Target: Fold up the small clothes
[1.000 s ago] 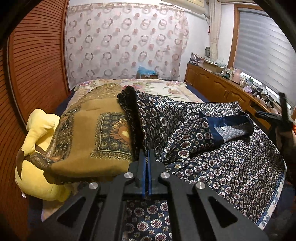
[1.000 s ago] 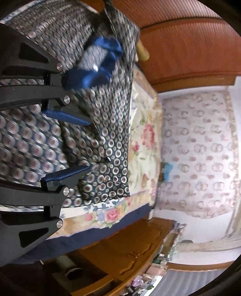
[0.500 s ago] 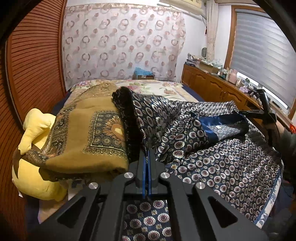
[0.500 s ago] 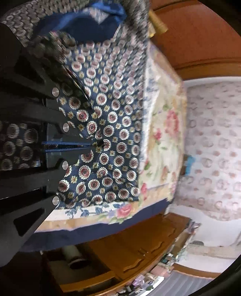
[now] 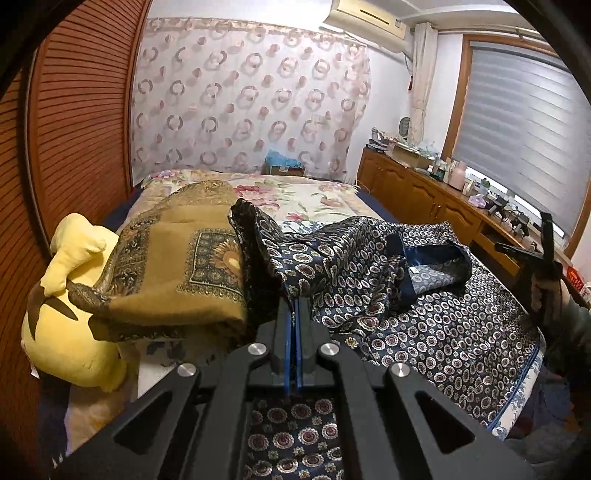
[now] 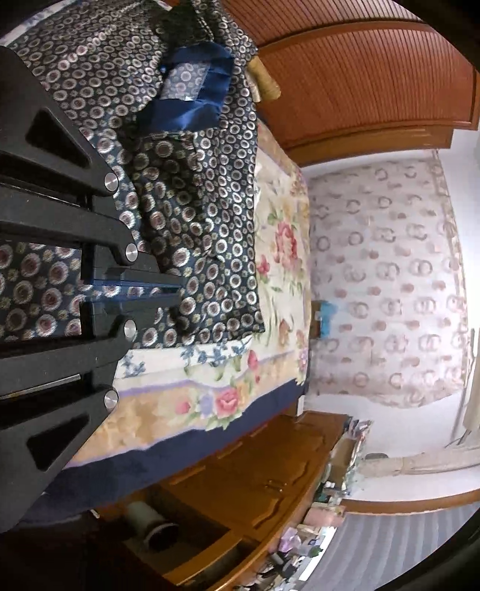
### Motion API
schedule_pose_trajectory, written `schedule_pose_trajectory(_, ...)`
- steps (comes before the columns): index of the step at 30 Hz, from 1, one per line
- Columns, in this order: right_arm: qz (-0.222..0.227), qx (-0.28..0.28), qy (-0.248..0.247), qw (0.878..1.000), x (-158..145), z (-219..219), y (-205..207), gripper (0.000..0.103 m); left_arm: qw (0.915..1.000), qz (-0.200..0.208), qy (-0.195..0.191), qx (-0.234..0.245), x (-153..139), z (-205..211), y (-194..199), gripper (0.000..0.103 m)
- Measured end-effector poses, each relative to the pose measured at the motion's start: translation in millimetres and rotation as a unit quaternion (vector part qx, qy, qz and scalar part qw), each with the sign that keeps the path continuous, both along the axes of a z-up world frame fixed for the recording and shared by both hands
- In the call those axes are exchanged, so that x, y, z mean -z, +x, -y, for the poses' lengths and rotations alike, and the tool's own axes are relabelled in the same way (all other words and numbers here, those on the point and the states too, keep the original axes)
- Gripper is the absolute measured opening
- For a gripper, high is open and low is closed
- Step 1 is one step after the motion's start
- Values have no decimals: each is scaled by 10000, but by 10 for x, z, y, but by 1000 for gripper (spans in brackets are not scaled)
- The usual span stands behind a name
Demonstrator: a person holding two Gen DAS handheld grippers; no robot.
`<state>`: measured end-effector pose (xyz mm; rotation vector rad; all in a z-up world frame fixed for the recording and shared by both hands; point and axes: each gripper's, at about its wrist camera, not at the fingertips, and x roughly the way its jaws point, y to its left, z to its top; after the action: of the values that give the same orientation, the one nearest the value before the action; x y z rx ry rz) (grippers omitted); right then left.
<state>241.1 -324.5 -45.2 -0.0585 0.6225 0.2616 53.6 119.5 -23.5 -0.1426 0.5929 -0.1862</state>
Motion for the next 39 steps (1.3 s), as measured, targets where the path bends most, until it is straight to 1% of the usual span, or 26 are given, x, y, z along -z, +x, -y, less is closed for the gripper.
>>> schedule_pose_trajectory(1, -36, -37, 4, 10000, -9, -53, 42, 20, 10000, 1, -1, -4, 6, 0, -17, 0)
schedule_pose_trajectory(2, -69, -83, 26, 9999, -18, -109, 89, 24, 10000, -10, -2, -20, 16, 14, -41, 0)
schedule_pose_trajectory(3, -137, -175, 86, 9997, -22, -189, 130, 31, 10000, -25, 6, -28, 24, 16, -41, 0)
schedule_pose_trajectory(4, -205, -262, 140, 9993, -12, -261, 177, 35, 10000, -35, 17, -29, 28, 17, -37, 0)
schedule_pose_trajectory(5, -269, -350, 185, 9989, -8, -354, 226, 35, 10000, -54, 46, -38, 39, 16, -30, 0)
schedule_pose_trajectory(7, -387, -401, 171, 9983, 2, -545, 314, 42, 9999, -75, 68, -36, 51, 27, -19, 0)
schedule_pose_trajectory(10, -655, -480, 320, 9962, 12, -830, 418, 44, 9999, -91, 141, -22, 78, 58, -20, 0)
schedule_pose_trajectory(13, -907, -391, 248, 9948, 19, -1109, 518, 44, 9998, -123, 185, 6, 112, 86, -20, 0)
schedule_pose_trajectory(17, -1130, -359, -284, 9925, 126, -1365, 575, 44, 9997, -171, 171, 28, 157, 83, -24, 0)
schedule_pose_trajectory(20, -1339, -329, -445, 9895, 250, -1335, 521, 44, 9996, -178, 191, 53, 180, 92, -46, 0)
schedule_pose_trajectory(22, -1478, -299, -444, 9876, 329, -1235, 463, 44, 9997, -184, 182, 55, 198, 85, -51, 0)
schedule_pose_trajectory(27, -1770, -385, 16, 9835, 464, -1015, 311, 44, 9997, -229, 111, 11, 247, 62, -26, 0)
schedule_pose_trajectory(29, -1809, -429, 186, 9824, 476, -972, 252, 39, 9996, -259, 130, 7, 260, 70, -21, 0)
schedule_pose_trajectory(30, -1803, -455, 219, 9823, 482, -961, 220, 30, 9995, -271, 133, 18, 267, 69, -11, 0)
schedule_pose_trajectory(31, -1782, -500, 223, 9825, 484, -958, 186, 16, 9995, -292, 144, 29, 278, 73, -6, 0)
schedule_pose_trajectory(32, -1752, -550, 224, 9827, 484, -960, 142, 8, 9994, -307, 154, 29, 281, 74, 9, 0)
schedule_pose_trajectory(34, -1601, -643, 289, 9846, 468, -920, 17, 2, 9994, -326, 147, 41, 298, 64, 8, 0)
schedule_pose_trajectory(39, -1204, -627, 546, 9892, 383, -702, -395, 1, 9995, -296, 68, 60, 298, 40, -46, 0)
